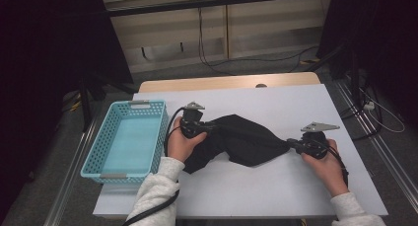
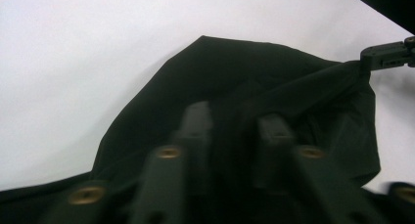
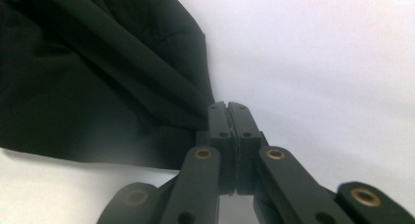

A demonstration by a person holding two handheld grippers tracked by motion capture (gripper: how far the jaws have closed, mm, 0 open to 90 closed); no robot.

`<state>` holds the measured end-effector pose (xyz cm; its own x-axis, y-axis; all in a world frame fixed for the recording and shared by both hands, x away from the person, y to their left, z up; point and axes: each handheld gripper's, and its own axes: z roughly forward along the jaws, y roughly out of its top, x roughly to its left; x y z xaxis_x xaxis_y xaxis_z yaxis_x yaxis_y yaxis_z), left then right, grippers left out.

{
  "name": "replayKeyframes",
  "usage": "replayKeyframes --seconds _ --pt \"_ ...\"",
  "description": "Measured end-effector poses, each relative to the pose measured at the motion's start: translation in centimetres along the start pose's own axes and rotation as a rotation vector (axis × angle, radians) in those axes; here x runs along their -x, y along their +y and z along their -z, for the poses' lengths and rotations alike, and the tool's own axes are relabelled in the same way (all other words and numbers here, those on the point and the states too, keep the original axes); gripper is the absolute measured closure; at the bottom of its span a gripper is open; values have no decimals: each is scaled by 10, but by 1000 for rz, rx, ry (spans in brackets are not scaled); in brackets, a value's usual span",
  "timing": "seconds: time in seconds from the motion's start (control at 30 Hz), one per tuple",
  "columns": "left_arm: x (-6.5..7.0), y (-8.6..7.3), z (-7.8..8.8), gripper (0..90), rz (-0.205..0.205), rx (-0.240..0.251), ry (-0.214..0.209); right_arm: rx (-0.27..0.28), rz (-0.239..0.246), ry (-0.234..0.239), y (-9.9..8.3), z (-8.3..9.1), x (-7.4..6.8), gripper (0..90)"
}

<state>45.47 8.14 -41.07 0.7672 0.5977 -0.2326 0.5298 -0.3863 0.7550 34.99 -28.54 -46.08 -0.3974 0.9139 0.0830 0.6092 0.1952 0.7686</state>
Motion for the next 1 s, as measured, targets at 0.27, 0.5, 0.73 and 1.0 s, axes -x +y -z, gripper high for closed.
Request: replayKeyframes --seconds 0.27,0.5,0.73,1.0 --pt "10 -8 0 346 -45 21 -18 -4 -5 -3 -2 0 0 894" --pt "21 -15 4 269 -85 29 -31 -10 -5 -16 -1 -3 3 894" --pt "28 -15 10 242 -111 31 -38 -23 -2 -17 -1 -4 3 894" --pt "39 -21 17 251 -149 28 -47 -25 -3 -20 -2 -5 3 894"
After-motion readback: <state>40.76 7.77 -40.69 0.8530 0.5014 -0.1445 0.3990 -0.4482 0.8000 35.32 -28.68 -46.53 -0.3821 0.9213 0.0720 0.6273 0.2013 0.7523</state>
